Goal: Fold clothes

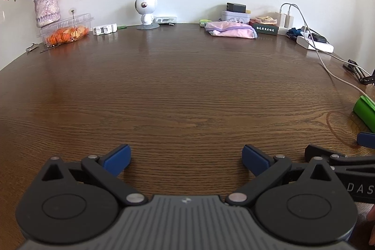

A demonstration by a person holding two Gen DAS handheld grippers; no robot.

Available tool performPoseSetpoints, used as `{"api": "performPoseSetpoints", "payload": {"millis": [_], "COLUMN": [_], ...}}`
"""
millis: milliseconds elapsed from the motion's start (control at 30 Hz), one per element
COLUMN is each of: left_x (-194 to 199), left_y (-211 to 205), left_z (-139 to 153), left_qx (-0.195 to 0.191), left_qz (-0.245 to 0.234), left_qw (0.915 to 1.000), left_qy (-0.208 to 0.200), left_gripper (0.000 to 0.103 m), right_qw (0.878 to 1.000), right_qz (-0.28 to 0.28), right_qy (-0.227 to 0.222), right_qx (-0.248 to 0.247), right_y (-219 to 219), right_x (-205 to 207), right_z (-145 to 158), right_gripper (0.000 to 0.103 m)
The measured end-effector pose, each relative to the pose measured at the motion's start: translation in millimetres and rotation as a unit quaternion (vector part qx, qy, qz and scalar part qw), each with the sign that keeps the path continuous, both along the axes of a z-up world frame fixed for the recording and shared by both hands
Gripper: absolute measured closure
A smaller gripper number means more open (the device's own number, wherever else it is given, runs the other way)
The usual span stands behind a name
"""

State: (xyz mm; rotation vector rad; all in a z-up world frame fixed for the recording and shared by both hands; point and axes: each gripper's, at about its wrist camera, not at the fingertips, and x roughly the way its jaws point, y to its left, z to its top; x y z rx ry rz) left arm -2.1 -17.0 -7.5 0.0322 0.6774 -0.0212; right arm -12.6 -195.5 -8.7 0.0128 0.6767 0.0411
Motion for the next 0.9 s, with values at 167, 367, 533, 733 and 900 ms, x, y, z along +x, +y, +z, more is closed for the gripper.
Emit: {"api": "performPoseSetpoints", "payload": {"millis": [167, 367, 533, 733, 900], "left_x": [0.2, 1.1, -0.4, 0.0, 0.4], "left_y": [1.3, 1.9, 3.1, 2.1, 0.9], "left_z": [0.0, -0.2, 0.1, 0.4, 0.5], "left_qx": [-0.001, -0.001, -0.002, -0.001, 0.0], "left_qz": [0.002, 0.0, -0.008, -0.008, -0.009], "left_qw": [1.0, 1.0, 1.0, 1.0, 1.0], "left_qy": [0.0, 0.0, 0.0, 0.0, 0.0], "left_gripper": [0.001, 0.001, 0.0, 0.001, 0.001], "right_qw": [1.0, 1.0, 1.0, 1.0, 1.0], "right_qz": [-0.008, -0.011, -0.02, -0.025, -0.023], "right_qy": [0.0, 0.0, 0.0, 0.001, 0.001], "right_qx": [0.0, 0.0, 0.0, 0.0, 0.0], "right_y": [-0.6, -1.1, -2.1, -2.7, -3.1], "right_x": [1.2, 1.5, 0.6, 1.8, 1.5], "right_z": [0.0, -0.2, -0.3, -0.6, -0.6], "right_gripper": [0.0, 0.0, 0.0, 0.0, 0.0]}}
